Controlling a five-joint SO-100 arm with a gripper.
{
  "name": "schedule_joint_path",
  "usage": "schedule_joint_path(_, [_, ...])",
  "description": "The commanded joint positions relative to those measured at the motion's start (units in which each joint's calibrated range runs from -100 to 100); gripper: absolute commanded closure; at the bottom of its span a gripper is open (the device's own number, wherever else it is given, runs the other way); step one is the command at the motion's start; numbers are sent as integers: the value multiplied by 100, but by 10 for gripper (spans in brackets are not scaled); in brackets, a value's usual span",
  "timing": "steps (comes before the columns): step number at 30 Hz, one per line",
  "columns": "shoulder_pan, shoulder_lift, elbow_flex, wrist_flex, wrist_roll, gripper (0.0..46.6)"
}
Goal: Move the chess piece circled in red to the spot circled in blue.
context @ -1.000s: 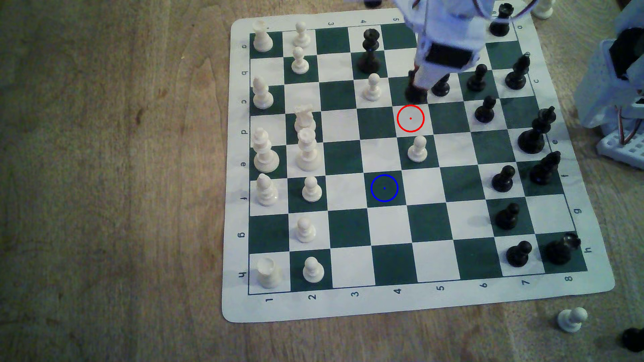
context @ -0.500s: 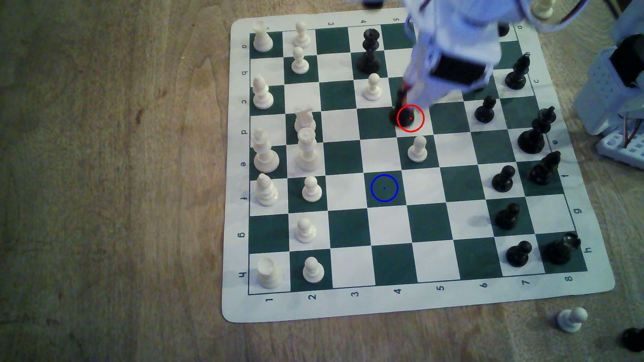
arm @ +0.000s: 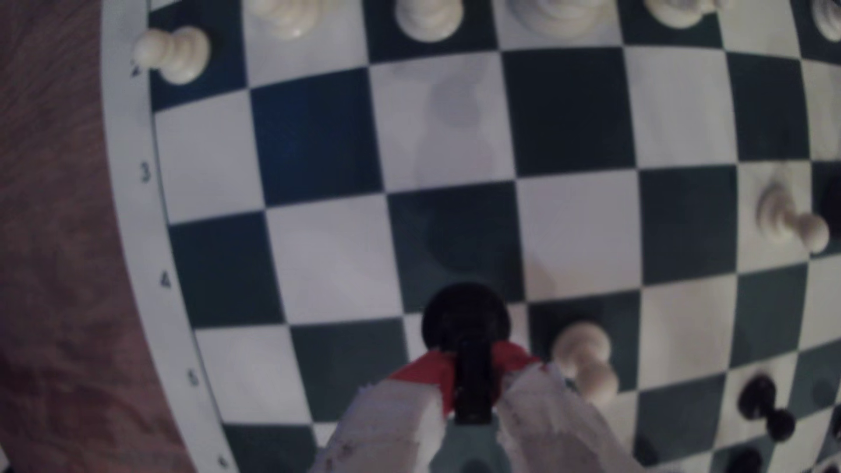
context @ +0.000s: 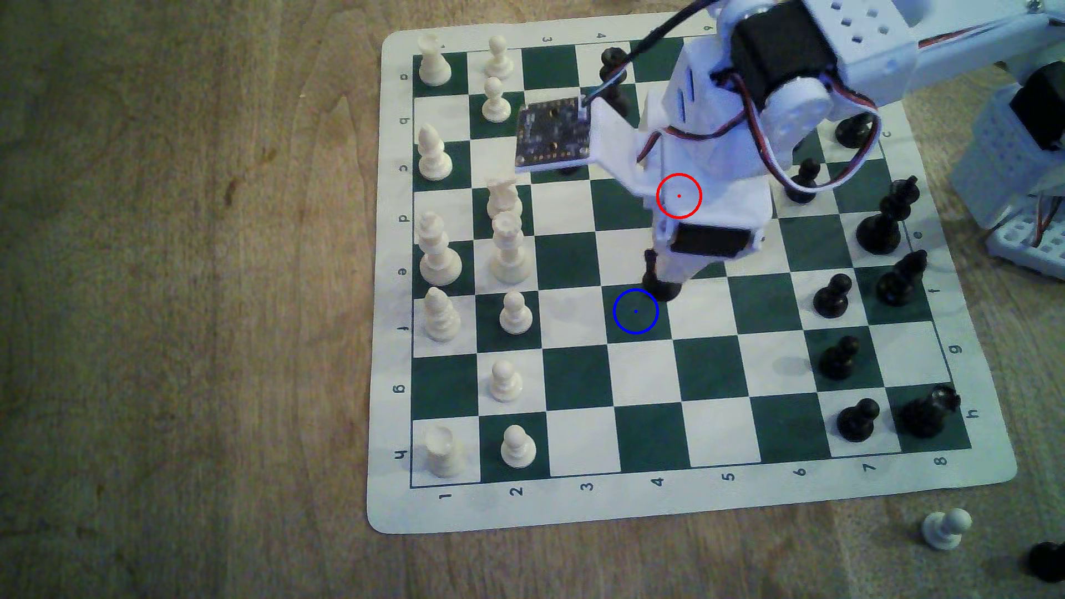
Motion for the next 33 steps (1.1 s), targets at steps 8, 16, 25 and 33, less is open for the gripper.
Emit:
schedule_joint_path(8, [-60,394,-847,-212,-5,464])
schedule_joint_path(16, [-67,623,-883,-253,-15,464])
schedule_joint_path(25, [-91,810,-1046,-318,-15,464])
schedule_joint_path(33, [-83,937,-1046,-351,-15,459])
